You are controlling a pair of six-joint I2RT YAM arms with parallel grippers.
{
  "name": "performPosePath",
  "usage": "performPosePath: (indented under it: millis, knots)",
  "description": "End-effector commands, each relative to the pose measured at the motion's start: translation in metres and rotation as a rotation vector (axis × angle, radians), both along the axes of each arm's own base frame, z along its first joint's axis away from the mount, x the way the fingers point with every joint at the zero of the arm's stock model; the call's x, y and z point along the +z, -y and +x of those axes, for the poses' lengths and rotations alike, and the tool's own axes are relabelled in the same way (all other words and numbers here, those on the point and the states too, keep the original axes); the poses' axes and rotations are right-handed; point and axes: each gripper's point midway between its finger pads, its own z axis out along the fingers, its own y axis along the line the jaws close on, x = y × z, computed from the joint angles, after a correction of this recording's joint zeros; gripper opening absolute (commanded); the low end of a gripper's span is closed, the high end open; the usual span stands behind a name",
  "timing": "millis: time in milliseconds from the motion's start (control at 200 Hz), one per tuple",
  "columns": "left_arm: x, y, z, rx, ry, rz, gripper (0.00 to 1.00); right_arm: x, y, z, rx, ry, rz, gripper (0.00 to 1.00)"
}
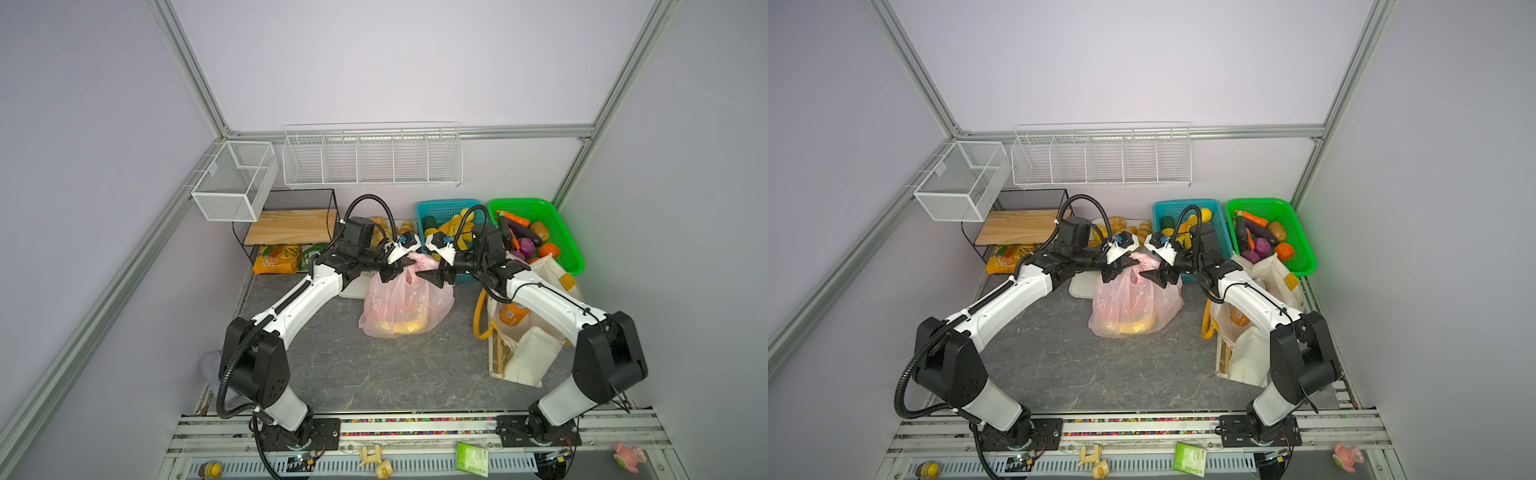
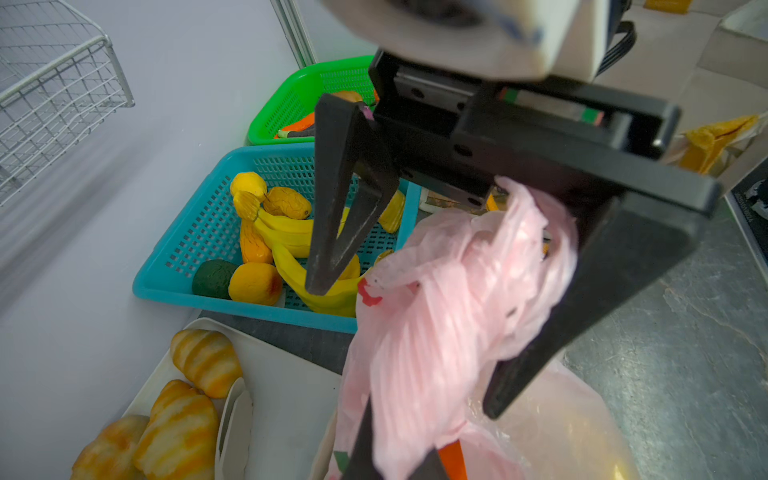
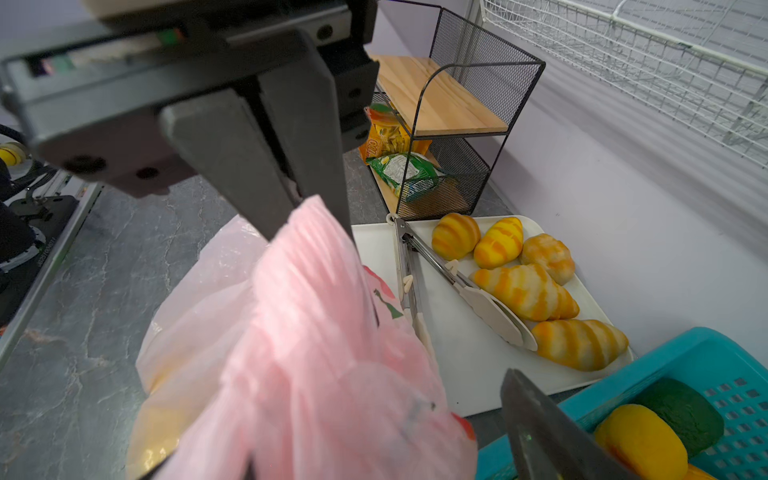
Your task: Place the mixed food into the grocery bags and tie them
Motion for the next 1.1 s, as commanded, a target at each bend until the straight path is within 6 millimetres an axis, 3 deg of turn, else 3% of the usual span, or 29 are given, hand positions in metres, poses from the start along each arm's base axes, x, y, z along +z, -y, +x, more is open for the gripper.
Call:
performPosePath:
  millis: [0,355,700,780,905,1095]
  knots:
    - [0.013,0.000,-0.010,-0.041,0.055,-0.014,0.00,0.003,-0.006,0.002,0.026,0.059,0.002,0.83]
    - [0.009,0.003,-0.010,-0.039,0.050,-0.001,0.00,0.000,-0.018,0.001,0.063,0.043,0.006,0.58]
    - [0.009,-0.001,-0.005,0.027,0.012,0.000,0.00,0.002,-0.019,0.007,-0.016,0.060,0.018,0.13]
    - [0.009,-0.005,-0.002,0.072,-0.006,0.013,0.12,0.004,-0.015,0.008,-0.045,0.075,0.023,0.07]
    - [0.002,-0.016,0.001,0.128,-0.038,0.052,0.32,0.010,-0.010,0.006,-0.075,0.097,0.032,0.07]
    - [-0.010,-0.026,0.004,0.154,-0.102,0.088,0.43,0.015,-0.008,0.003,-0.088,0.087,0.051,0.07]
